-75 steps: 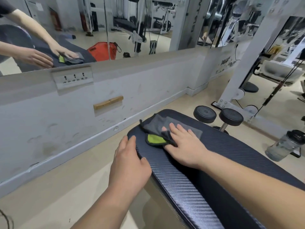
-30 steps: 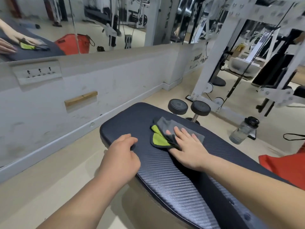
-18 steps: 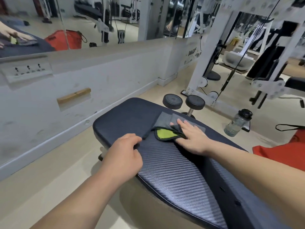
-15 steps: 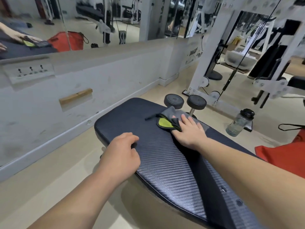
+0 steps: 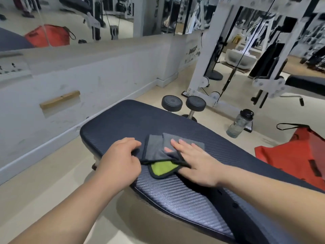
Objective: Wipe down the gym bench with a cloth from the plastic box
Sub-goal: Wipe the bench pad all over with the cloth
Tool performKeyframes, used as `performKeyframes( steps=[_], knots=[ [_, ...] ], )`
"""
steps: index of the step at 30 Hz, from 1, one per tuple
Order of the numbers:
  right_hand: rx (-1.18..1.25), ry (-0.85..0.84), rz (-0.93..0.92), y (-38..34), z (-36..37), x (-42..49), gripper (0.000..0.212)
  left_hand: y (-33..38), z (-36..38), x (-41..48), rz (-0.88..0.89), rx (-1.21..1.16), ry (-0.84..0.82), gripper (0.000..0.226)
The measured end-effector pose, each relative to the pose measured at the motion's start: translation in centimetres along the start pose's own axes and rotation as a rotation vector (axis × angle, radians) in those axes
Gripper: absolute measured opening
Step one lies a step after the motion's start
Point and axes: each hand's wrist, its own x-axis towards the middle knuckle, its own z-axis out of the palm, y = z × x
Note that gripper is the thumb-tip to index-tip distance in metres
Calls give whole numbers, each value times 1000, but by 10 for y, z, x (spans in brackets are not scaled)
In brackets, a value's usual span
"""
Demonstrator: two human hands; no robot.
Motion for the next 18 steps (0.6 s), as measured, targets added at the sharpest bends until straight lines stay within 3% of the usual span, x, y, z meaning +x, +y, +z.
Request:
performKeyframes(
  steps=[4,7,12,15,18],
  knots=[
    [35,75,343,43,-15,44,70,-2,-10,-7,-12,-5,-21,50],
    [34,86,414,31,-5,52,69,-3,-15,-10,-11,-19,-19,50],
    [5,19,142,-29,10,-4,68,10,-8,-10,49,-34,-60,46],
    [-10,-85,-64,-24,12,-38,66,20,-1,-11,96,-45,-86,42],
    [-13,-71,-30,21,-2,-28,63,27,5,-12,117,-50,-102,44]
  ],
)
